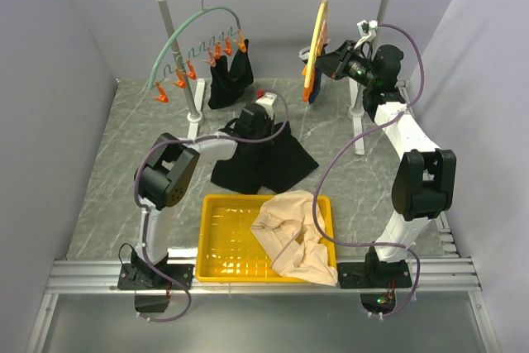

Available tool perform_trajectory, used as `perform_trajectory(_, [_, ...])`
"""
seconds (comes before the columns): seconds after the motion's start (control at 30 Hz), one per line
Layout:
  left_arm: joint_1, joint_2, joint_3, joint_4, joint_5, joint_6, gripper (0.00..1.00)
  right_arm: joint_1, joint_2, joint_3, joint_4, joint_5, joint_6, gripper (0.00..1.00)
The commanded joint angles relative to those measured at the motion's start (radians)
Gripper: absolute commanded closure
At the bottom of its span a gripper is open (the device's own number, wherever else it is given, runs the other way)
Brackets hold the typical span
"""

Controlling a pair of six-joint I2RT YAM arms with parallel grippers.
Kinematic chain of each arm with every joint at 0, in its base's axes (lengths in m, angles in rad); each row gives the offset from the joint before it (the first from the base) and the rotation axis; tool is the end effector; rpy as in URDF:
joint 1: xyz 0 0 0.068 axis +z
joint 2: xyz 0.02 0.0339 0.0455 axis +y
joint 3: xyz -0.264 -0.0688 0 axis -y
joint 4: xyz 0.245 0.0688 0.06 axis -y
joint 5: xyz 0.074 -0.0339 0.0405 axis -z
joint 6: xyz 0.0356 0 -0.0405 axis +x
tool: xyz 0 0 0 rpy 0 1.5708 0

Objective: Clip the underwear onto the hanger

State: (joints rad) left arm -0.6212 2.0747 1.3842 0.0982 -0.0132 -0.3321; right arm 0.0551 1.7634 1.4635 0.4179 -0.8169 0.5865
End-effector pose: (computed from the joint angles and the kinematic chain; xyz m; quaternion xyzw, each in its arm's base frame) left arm 0.3788 -0.2705 0.1737 0.1241 0.8739 -0.2104 0.4202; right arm 0.4179 0.0490 0.3691 -0.1265 0.6661 0.4667 0.5679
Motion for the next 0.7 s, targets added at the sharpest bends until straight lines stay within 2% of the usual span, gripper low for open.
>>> perform_trajectory(0.0, [-0.008,-0.08,-0.074,0.5,0.076,0.198,1.0,-0.006,-0.028,0.014,0.035,-0.024,0.015,1.0])
perform_trajectory(0.03, [-0.008,-0.08,-0.085,0.593,0.081,0.215,1.0,-0.006,-0.028,0.014,0.038,-0.024,0.018,1.0])
perform_trajectory(0.17, [-0.008,-0.067,-0.117,0.788,0.091,0.287,1.0,-0.006,-0.035,0.006,0.041,-0.016,0.03,1.0])
perform_trajectory(0.27, [-0.014,-0.05,-0.096,0.866,0.036,0.321,1.0,-0.006,-0.047,0.001,0.027,0.01,0.03,1.0])
perform_trajectory(0.4, [-0.035,-0.028,-0.103,1.01,0.01,0.506,1.0,-0.005,-0.058,-0.002,0.012,0.065,0.065,1.0])
perform_trajectory(0.43, [-0.044,-0.013,-0.102,1.046,-0.043,0.53,1.0,-0.005,-0.058,0.0,0.012,0.073,0.073,1.0])
perform_trajectory(0.67, [-0.094,0.019,-0.085,1.17,-0.134,0.697,1.0,0.012,-0.07,-0.006,-0.011,0.183,0.147,1.0])
